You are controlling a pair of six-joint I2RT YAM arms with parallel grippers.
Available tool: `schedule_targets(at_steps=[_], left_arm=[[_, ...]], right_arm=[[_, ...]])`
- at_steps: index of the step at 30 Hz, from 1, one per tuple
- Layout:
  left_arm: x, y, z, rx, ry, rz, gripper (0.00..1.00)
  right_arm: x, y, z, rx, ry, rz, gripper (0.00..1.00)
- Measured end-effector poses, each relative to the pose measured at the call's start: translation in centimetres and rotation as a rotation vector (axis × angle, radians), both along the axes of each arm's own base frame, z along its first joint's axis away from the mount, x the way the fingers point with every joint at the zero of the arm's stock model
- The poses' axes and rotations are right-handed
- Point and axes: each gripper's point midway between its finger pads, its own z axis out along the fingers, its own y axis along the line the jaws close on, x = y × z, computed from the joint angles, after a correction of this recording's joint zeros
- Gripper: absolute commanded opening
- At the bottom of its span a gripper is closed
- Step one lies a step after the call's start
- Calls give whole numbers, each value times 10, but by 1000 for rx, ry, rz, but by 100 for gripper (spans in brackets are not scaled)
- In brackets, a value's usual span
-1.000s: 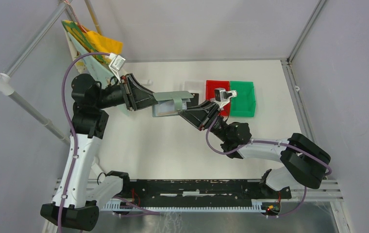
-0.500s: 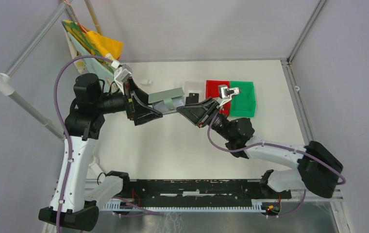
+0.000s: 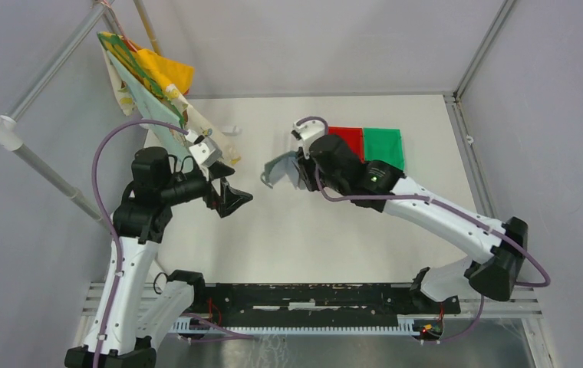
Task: Take the credit cards out of the card holder
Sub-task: Remove the credit card from the card holder.
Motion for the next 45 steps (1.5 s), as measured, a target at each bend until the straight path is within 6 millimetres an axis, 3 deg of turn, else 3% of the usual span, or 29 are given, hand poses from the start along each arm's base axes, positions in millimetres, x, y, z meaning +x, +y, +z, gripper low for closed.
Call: schedule_targets(at_steps=[4,7,10,14,20,25,33,40,45], left_arm=[[7,4,-10,14,-17,34,100],[11,5,-11,20,-31,47,100],[14,5,-14,21,-36,48,100],[14,4,-24,22,-21,42,100],[12,5,-40,27,10,41,100],[12,5,-41,27,4,44,100],[14,5,-43,15,-14,58,99],[12,4,-45,7,12,62,77],[10,3,-50,15,61,50,55]], right_arm=[[-2,-45,-76,-434,97,-58,0],[-7,-59,-89,-627,119,-54,0],[-6,-48,-71,-710,73,-48,0],[-6,-17,-43,-733,-9,-36,0],[-20,7,-42,-691,-5,61,0],[-33,23,-40,-596,31,163,0],[-57,37,-1,-392,24,282,0],[-69,44,23,-276,9,341,0],[-68,34,20,-247,18,338,0]])
